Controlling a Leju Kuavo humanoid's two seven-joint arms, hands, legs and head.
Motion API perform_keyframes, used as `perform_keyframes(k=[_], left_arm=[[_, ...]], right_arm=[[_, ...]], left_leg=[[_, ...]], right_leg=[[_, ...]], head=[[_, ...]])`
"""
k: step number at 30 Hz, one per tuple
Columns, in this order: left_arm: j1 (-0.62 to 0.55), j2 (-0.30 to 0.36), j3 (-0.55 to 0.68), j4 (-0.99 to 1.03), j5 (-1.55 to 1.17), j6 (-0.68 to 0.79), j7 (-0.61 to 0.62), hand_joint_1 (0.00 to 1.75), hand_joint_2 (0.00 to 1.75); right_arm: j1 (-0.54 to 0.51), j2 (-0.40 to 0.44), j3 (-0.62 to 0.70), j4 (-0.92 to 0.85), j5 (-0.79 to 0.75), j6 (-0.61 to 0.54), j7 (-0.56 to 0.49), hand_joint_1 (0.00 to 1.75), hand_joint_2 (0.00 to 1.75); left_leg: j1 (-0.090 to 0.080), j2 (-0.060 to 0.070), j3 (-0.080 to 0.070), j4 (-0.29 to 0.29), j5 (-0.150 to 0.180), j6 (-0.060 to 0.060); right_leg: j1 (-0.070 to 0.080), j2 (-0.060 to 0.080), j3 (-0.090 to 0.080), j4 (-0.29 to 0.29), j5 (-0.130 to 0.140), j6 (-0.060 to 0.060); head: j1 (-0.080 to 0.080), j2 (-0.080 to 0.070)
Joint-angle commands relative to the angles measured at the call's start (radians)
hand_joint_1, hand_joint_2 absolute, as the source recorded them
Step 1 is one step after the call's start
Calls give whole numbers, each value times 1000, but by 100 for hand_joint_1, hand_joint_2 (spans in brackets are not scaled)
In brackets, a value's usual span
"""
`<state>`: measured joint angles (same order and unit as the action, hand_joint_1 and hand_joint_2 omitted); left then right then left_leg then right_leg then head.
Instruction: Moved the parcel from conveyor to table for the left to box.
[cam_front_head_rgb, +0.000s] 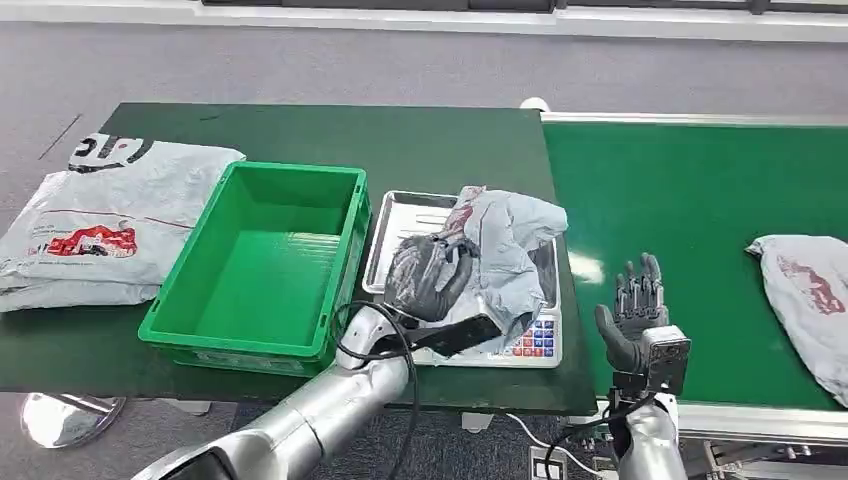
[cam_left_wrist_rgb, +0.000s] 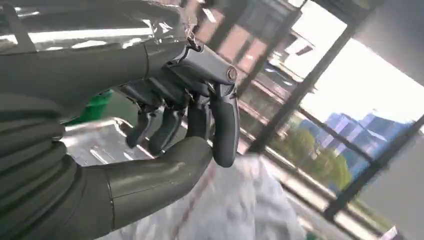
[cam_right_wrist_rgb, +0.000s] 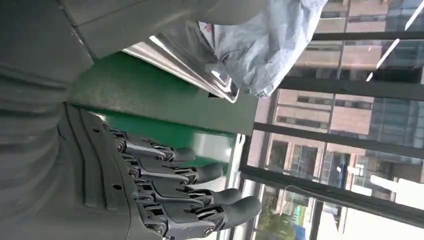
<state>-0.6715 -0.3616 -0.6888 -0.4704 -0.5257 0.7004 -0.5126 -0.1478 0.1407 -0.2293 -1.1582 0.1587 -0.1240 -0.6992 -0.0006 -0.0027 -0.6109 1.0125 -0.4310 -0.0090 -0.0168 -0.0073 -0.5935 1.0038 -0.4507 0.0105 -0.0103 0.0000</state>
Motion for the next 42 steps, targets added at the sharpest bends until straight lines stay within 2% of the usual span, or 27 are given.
perform_keyframes(k=[1,13,14,15,16,17,18,19,23,25,27,31,41,42], left_arm=[[73,13,334,-144,-73,-2,-73,175,175],[77,13,327,-153,-47,-2,-78,175,175],[68,13,277,-133,51,-2,-114,175,175],[36,13,158,-79,257,-23,-167,175,175],[15,13,110,-55,365,-96,-178,175,175],[6,13,93,-49,473,-245,-141,28,175],[-11,13,57,-27,520,-293,-79,0,175],[-30,13,10,-4,547,-341,-29,0,175],[-65,13,-139,42,500,-402,48,0,175],[-87,13,-244,62,426,-399,159,0,175],[-86,13,-295,58,410,-381,204,0,175],[-89,13,-311,78,390,-304,208,0,175],[-96,13,-369,95,299,-248,258,0,175],[-108,13,-434,116,217,-200,319,0,175]], right_arm=[[-48,15,-39,75,-12,-3,1,0,175],[-49,12,-34,78,-14,-8,1,0,175],[-51,11,-32,81,-16,-11,1,0,175],[-51,6,-25,82,-17,-15,1,0,175],[-51,2,-19,84,-17,-16,1,0,175],[-53,-2,-13,88,-15,-17,1,0,175],[-50,-5,-10,87,-19,-25,1,0,175],[-48,-7,-8,87,-22,-24,1,0,175],[-39,-3,-8,80,-19,-16,1,0,175],[-44,-3,-12,83,-14,-15,3,0,175],[-40,-1,-26,75,-13,-12,2,0,175],[-33,6,-32,65,1,-5,2,0,175],[-29,16,-43,50,10,-3,4,0,175],[-28,17,-45,48,12,-3,5,0,175]], left_leg=[[1,3,1,-1,0,0],[1,3,2,-1,-1,0],[0,2,1,-1,0,0],[1,2,2,-2,0,0],[1,1,1,-1,0,0],[1,0,2,-1,0,0],[1,-1,0,0,0,0],[1,0,1,-1,0,0],[2,-2,2,-3,1,0],[2,0,3,-3,0,0],[1,-1,1,-1,0,0],[1,0,4,-3,0,-1],[1,1,1,-1,0,0],[0,1,1,-1,0,0]], right_leg=[[1,3,1,-2,1,-1],[1,3,2,-2,1,-1],[0,1,1,-1,0,-1],[1,2,2,-2,1,-1],[1,1,2,-1,0,-1],[1,0,3,-3,0,-1],[1,-1,1,0,0,0],[1,0,2,-2,0,-1],[2,-2,4,-5,1,-1],[2,0,4,-5,1,-1],[1,-1,2,-2,0,-1],[1,0,4,-4,1,-1],[1,1,1,-2,1,-1],[1,1,0,-1,0,-1]], head=[[0,0],[0,0],[0,0],[0,0],[0,0],[0,0],[0,0],[0,0],[0,0],[0,0],[0,0],[0,0],[0,0],[0,0]])
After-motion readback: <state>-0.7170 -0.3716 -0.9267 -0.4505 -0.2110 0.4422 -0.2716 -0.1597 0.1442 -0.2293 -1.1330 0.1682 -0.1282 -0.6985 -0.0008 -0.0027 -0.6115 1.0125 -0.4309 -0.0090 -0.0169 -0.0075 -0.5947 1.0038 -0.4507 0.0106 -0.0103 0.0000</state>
